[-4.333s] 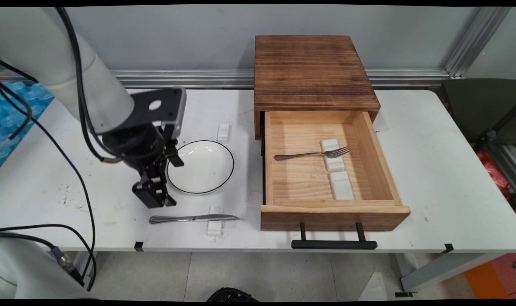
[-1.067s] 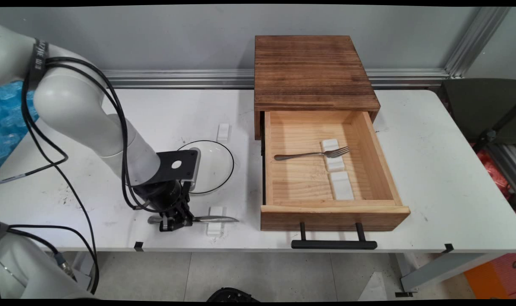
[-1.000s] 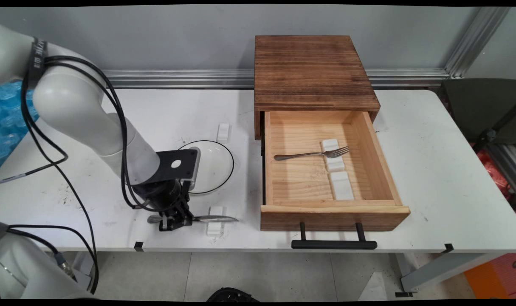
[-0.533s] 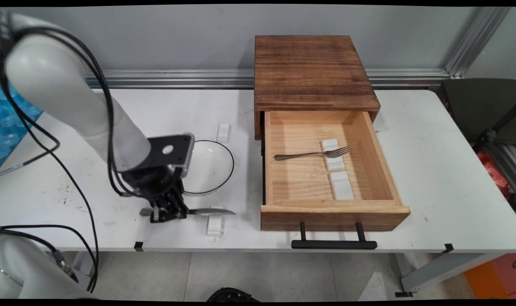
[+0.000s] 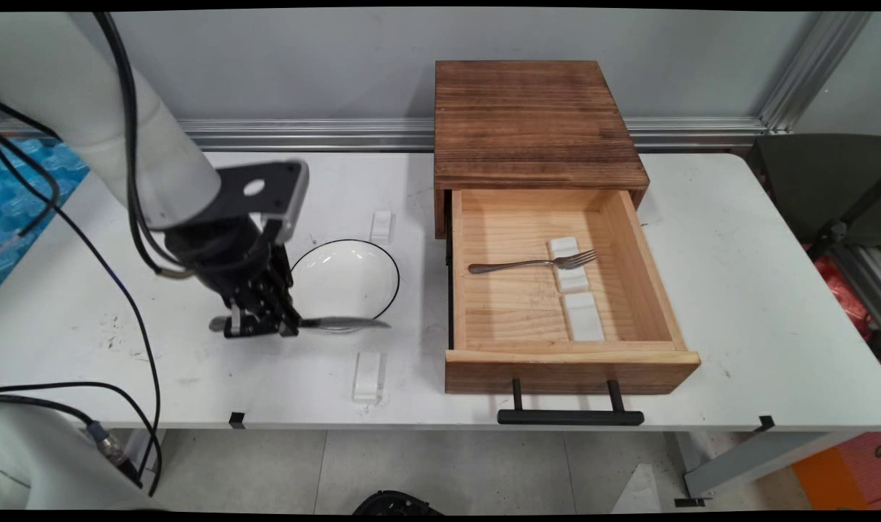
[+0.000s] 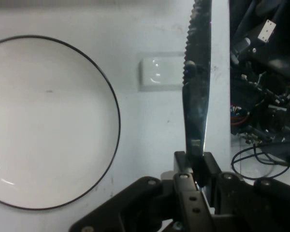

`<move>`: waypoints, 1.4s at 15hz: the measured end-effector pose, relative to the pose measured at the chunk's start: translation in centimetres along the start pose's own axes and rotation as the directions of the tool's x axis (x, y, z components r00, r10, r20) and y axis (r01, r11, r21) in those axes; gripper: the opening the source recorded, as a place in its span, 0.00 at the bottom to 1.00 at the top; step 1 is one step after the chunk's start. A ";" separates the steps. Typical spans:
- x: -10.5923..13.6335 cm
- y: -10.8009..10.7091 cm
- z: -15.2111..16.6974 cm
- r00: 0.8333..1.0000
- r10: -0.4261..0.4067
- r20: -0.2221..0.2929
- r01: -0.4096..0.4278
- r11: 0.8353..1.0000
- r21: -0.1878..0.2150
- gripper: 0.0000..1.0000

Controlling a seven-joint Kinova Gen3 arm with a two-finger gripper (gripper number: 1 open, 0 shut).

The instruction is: Place the picked object into the drawer

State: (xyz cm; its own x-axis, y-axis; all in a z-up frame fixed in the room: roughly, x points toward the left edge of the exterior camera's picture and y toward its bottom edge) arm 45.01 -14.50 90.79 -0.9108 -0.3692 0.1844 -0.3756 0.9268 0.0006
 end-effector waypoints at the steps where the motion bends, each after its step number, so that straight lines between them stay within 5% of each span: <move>1: 0.3 0.0 -0.9 1.000 -0.002 0.000 0.002 1.000 0.000 0.00; 10: 8.7 -1.2 -6.9 0.995 -0.054 -0.080 0.055 0.998 0.015 0.00; 21: 21.3 -3.7 -4.3 0.983 -0.043 -0.178 0.055 0.996 0.065 0.00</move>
State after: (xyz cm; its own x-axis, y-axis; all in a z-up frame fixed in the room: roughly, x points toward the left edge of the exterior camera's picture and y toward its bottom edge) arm 27.72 -25.51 98.95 -0.8488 -0.3907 0.3563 -0.4359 0.8984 -0.0532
